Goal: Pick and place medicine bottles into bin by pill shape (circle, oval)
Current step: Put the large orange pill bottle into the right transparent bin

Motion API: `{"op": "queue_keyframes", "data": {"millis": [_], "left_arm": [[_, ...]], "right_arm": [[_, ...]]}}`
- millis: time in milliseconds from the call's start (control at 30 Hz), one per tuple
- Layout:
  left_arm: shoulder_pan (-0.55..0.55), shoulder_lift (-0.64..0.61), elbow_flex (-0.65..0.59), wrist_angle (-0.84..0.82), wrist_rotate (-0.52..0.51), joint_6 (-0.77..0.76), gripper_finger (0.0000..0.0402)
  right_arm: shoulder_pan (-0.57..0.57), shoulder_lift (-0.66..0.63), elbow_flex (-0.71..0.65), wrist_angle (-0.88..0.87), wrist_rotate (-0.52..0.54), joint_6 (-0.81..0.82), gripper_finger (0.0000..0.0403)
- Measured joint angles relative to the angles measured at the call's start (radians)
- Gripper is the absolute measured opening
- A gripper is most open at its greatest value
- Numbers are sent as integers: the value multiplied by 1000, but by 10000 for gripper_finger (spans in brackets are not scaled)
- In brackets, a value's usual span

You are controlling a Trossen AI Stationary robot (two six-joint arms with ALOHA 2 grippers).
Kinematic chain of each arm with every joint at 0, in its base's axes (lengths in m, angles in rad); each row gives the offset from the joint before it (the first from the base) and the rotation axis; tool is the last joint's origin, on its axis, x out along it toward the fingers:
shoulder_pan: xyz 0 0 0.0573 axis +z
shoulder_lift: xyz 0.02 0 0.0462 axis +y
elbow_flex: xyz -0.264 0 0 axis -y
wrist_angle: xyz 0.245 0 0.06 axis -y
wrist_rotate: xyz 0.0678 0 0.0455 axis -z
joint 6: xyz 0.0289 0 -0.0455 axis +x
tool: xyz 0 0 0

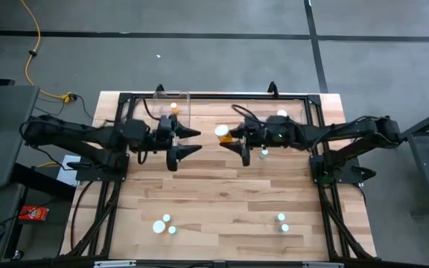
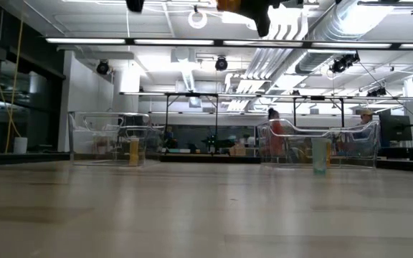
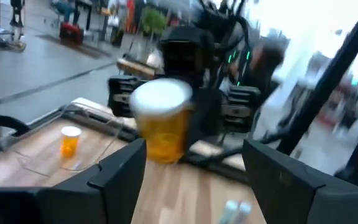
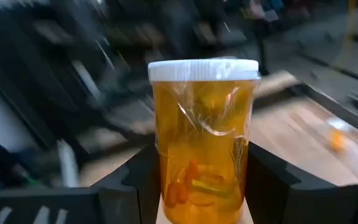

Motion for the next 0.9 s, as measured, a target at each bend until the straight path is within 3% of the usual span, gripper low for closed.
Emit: {"op": "queue_keyframes", "data": {"millis": [100,167,433,667,900], "left_arm": [[-8,54,-96,256,-38,-31,257],[-8,100,-111,337,-41,-25,257],[8,216,-49,349,-20,-21,257],[34,224,-36,352,-6,-23,257],[46,245,-30,368,74,-49,257]], "right_arm": [[18,22,-64,205,3,43,164],[29,41,-71,246,31,54,164],[40,92,-41,243,22,36,164],[42,93,-35,261,13,21,164],[42,96,-35,289,-2,-3,164]]}}
